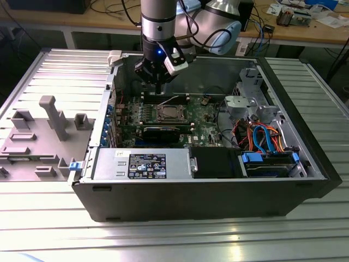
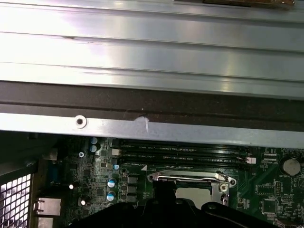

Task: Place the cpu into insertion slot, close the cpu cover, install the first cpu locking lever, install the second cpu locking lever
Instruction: 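Install the first cpu locking lever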

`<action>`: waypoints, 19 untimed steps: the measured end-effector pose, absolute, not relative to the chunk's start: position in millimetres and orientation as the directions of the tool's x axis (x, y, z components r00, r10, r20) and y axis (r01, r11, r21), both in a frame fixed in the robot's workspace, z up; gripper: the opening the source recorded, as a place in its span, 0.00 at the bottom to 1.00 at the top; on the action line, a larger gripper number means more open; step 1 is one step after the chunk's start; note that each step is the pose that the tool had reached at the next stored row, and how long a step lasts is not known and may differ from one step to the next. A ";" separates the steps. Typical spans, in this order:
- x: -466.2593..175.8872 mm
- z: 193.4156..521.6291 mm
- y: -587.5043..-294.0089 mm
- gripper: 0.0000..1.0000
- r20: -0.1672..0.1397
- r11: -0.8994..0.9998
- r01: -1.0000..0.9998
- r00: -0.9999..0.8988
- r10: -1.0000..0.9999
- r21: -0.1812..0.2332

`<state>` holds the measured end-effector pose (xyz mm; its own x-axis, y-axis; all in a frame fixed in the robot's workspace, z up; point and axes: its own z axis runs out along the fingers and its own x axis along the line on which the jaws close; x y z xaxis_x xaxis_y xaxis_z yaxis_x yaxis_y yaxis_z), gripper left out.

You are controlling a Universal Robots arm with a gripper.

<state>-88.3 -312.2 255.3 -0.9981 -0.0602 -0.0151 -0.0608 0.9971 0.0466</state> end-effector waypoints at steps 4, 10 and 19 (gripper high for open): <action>-87.7 252.6 -312.2 0.11 -0.015 0.998 -0.039 -0.999 -0.038 0.055; -81.4 250.5 -312.1 0.11 -0.016 0.998 -0.025 -1.000 -0.025 0.058; -67.8 246.7 -311.3 0.11 -0.016 0.998 0.006 -1.000 0.007 0.057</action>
<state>-67.8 -311.3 246.7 -0.9999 0.0073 -0.0157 0.0064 0.9983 0.0574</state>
